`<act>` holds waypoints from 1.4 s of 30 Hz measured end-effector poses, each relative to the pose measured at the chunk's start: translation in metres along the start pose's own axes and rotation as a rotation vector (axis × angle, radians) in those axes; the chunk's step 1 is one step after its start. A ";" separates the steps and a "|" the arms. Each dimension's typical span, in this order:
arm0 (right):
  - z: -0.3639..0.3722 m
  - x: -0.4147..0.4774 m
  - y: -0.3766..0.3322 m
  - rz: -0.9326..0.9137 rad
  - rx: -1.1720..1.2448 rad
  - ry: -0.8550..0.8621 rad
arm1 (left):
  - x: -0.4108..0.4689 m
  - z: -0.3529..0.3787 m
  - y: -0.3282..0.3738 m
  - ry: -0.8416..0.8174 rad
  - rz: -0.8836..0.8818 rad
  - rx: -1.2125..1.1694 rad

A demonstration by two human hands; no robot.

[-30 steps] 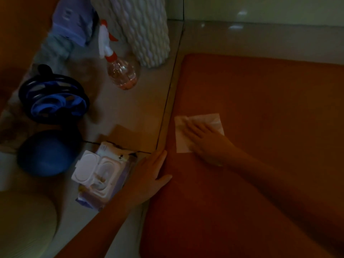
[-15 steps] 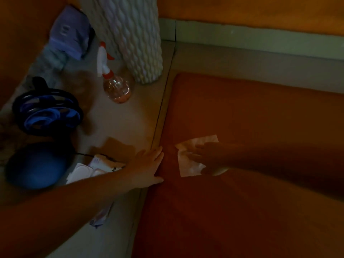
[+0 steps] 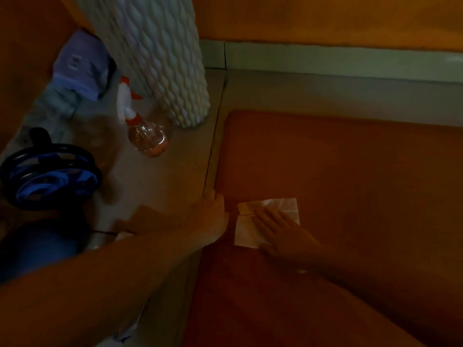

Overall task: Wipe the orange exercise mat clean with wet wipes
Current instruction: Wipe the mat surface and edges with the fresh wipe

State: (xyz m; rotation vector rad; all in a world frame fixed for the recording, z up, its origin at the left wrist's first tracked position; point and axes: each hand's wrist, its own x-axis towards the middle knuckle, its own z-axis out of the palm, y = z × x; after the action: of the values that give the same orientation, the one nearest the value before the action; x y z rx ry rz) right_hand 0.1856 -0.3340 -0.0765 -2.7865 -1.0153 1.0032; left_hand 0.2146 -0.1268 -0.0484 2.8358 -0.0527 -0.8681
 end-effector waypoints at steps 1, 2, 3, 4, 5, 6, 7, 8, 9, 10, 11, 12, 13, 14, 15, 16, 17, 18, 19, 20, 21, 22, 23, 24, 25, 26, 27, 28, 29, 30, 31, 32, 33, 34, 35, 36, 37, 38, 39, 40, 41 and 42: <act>0.005 0.001 -0.005 0.035 0.048 0.028 | 0.003 0.013 0.000 0.061 -0.046 -0.020; 0.012 0.003 -0.009 0.066 0.070 0.077 | 0.005 0.027 0.000 0.104 -0.090 -0.055; 0.018 0.006 -0.011 0.086 0.079 0.130 | 0.005 0.042 0.003 0.161 -0.120 -0.109; 0.021 0.008 -0.012 0.118 0.099 0.171 | 0.003 0.055 0.005 0.245 -0.135 -0.174; 0.021 0.012 -0.012 0.143 0.112 0.230 | 0.003 0.065 0.005 0.333 -0.136 -0.233; 0.019 0.019 -0.010 0.132 0.127 0.244 | 0.007 0.075 0.005 0.399 -0.129 -0.286; 0.013 0.027 -0.006 0.091 0.123 0.266 | 0.008 0.080 0.002 0.462 -0.123 -0.318; 0.008 0.037 -0.001 0.063 0.117 0.265 | 0.011 0.085 -0.001 0.495 -0.120 -0.334; -0.002 0.048 0.005 0.081 0.113 0.278 | 0.012 0.088 -0.003 0.518 -0.115 -0.350; -0.013 0.064 0.011 0.114 0.095 0.327 | 0.012 0.089 -0.003 0.535 -0.108 -0.366; -0.026 0.081 0.017 0.167 0.096 0.363 | 0.011 0.091 -0.004 0.552 -0.104 -0.383; -0.039 0.100 0.021 0.233 0.127 0.391 | 0.011 0.092 -0.004 0.562 -0.098 -0.396; -0.049 0.117 0.022 0.284 0.166 0.416 | 0.011 0.092 -0.004 0.566 -0.090 -0.410; -0.057 0.131 0.020 0.322 0.194 0.432 | 0.011 0.093 -0.004 0.569 -0.086 -0.424; -0.061 0.141 0.017 0.344 0.212 0.443 | 0.011 0.094 -0.005 0.581 -0.082 -0.429; -0.063 0.145 0.014 0.343 0.211 0.447 | 0.011 0.095 -0.005 0.592 -0.077 -0.430; -0.062 0.145 0.012 0.316 0.197 0.448 | 0.012 0.096 -0.007 0.602 -0.074 -0.429; -0.059 0.141 0.014 0.273 0.167 0.440 | 0.012 0.097 -0.008 0.609 -0.071 -0.433; -0.057 0.135 0.020 0.217 0.125 0.425 | 0.012 0.098 -0.008 0.614 -0.067 -0.449; -0.059 0.131 0.031 0.180 0.091 0.407 | 0.011 0.099 -0.009 0.613 -0.065 -0.468; -0.063 0.132 0.044 0.176 0.076 0.402 | 0.011 0.100 -0.009 0.617 -0.063 -0.480; -0.071 0.138 0.057 0.200 0.085 0.412 | 0.012 0.100 -0.009 0.622 -0.058 -0.486; -0.079 0.147 0.068 0.247 0.112 0.429 | 0.012 0.101 -0.009 0.629 -0.050 -0.494; -0.088 0.158 0.074 0.299 0.143 0.448 | 0.012 0.102 -0.009 0.633 -0.046 -0.514; -0.096 0.173 0.076 0.344 0.167 0.465 | 0.013 0.103 -0.010 0.636 -0.044 -0.535; -0.103 0.186 0.073 0.375 0.185 0.474 | 0.013 0.104 -0.011 0.636 -0.044 -0.556; -0.108 0.197 0.069 0.389 0.194 0.484 | 0.014 0.105 -0.011 0.641 -0.039 -0.568; -0.112 0.204 0.065 0.382 0.195 0.491 | 0.014 0.106 -0.012 0.650 -0.033 -0.576; -0.114 0.206 0.065 0.351 0.185 0.495 | 0.015 0.106 -0.012 0.665 -0.026 -0.580; -0.114 0.202 0.068 0.307 0.173 0.489 | 0.016 0.106 -0.012 0.678 -0.019 -0.582; -0.113 0.195 0.076 0.269 0.159 0.474 | 0.016 0.107 -0.012 0.688 -0.016 -0.577; -0.111 0.186 0.087 0.256 0.151 0.464 | 0.017 0.107 -0.012 0.696 -0.017 -0.569; -0.109 0.176 0.101 0.281 0.153 0.461 | 0.017 0.107 -0.012 0.702 -0.021 -0.558; -0.107 0.166 0.116 0.343 0.177 0.458 | 0.017 0.107 -0.012 0.704 -0.032 -0.547; -0.105 0.154 0.131 0.430 0.227 0.450 | 0.016 0.107 -0.011 0.703 -0.042 -0.540; -0.104 0.145 0.142 0.522 0.284 0.447 | 0.015 0.105 -0.011 0.698 -0.048 -0.539; -0.102 0.139 0.149 0.595 0.314 0.454 | 0.015 0.103 -0.010 0.697 -0.047 -0.536; -0.100 0.137 0.149 0.642 0.320 0.462 | 0.015 0.102 -0.010 0.695 -0.045 -0.525; -0.098 0.136 0.144 0.662 0.322 0.470 | 0.016 0.102 -0.010 0.695 -0.048 -0.513; -0.093 0.136 0.135 0.662 0.320 0.472 | 0.016 0.103 -0.011 0.688 -0.055 -0.506; -0.087 0.133 0.124 0.639 0.305 0.465 | 0.015 0.103 -0.011 0.678 -0.062 -0.505; -0.078 0.129 0.112 0.586 0.266 0.452 | 0.014 0.103 -0.011 0.674 -0.067 -0.500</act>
State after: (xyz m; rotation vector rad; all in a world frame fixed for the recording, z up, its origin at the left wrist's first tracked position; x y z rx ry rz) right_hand 0.3700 -0.3323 -0.1124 -2.9098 -0.0085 0.4249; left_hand 0.1686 -0.1330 -0.1426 2.4962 0.3015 0.1008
